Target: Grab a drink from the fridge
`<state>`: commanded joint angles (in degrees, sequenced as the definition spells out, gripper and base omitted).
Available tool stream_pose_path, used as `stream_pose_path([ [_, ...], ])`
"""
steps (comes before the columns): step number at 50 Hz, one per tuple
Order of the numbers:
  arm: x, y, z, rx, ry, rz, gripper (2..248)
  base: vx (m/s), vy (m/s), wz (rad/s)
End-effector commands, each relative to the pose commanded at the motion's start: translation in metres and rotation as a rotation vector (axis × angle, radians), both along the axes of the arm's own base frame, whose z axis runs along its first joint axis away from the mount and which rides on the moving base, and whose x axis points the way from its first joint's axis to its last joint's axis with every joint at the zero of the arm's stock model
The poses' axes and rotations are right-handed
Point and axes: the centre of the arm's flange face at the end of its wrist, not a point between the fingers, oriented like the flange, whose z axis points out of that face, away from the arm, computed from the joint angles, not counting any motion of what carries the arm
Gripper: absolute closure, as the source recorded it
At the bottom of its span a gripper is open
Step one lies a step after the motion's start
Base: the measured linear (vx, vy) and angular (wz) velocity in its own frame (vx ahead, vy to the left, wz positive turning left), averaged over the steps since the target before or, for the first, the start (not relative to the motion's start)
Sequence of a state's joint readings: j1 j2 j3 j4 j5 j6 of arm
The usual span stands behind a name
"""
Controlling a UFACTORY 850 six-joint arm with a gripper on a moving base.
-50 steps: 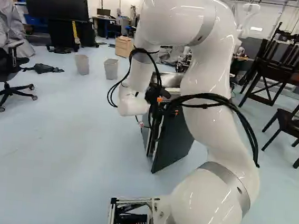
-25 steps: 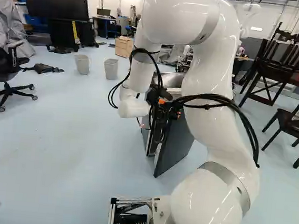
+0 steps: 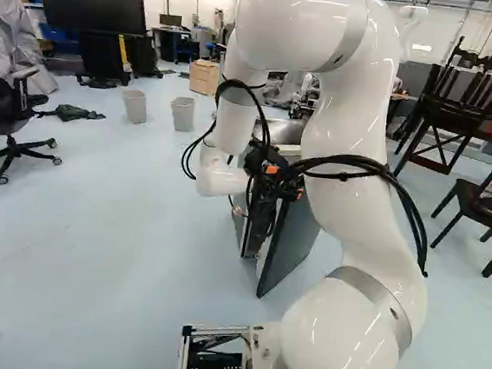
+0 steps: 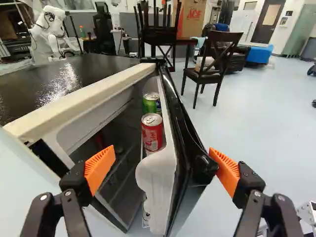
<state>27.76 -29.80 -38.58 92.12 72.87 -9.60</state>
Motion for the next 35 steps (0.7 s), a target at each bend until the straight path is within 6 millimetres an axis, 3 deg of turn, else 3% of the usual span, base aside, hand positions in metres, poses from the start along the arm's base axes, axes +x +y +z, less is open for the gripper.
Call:
stream_pose_path([
  [35,-0.019,-0.018,0.001,-0.029,0.014,-0.099,3,0.000,0.000,0.000],
])
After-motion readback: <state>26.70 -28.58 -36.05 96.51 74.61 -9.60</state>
